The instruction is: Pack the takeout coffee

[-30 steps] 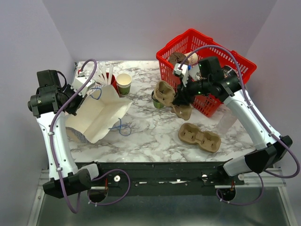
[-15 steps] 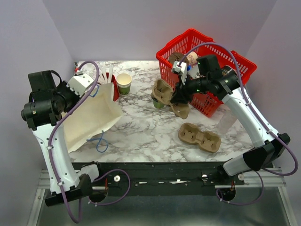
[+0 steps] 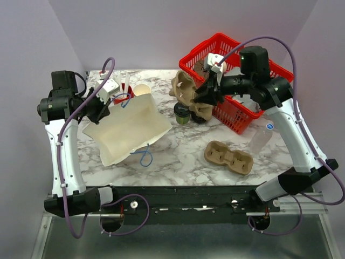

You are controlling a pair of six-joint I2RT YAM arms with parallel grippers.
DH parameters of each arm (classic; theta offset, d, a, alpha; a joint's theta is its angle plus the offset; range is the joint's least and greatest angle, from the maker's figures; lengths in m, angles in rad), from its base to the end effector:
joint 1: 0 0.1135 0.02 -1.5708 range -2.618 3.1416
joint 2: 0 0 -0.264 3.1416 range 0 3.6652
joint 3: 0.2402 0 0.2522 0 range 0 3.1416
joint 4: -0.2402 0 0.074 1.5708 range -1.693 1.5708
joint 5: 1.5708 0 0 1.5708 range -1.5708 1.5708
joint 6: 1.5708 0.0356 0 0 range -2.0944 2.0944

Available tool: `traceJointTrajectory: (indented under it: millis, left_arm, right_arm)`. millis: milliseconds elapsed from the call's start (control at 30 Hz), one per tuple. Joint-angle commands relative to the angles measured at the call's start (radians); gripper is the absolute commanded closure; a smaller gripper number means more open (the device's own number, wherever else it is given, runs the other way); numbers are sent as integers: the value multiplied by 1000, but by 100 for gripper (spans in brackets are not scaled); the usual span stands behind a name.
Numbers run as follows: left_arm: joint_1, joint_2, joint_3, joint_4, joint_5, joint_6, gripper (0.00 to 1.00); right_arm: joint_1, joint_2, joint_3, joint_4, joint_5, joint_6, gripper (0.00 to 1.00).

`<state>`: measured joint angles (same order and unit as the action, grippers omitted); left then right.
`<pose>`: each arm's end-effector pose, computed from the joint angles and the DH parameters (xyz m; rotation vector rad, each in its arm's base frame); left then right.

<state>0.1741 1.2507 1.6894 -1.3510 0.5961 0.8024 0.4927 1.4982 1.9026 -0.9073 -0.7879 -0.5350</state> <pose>0.1970 0.0144 0.4406 0.9341 2.0989 -0.2537 0.2429 0.1591 0.4806 -1.3702 1.4566 0.7828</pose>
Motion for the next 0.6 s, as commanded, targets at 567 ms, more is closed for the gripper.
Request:
traceJointTrajectory:
  millis: [567]
  left_arm:
    - [-136,-20,-140,-45,137,-143,100]
  right_arm:
    - [389,114,113,473,-157,73,99]
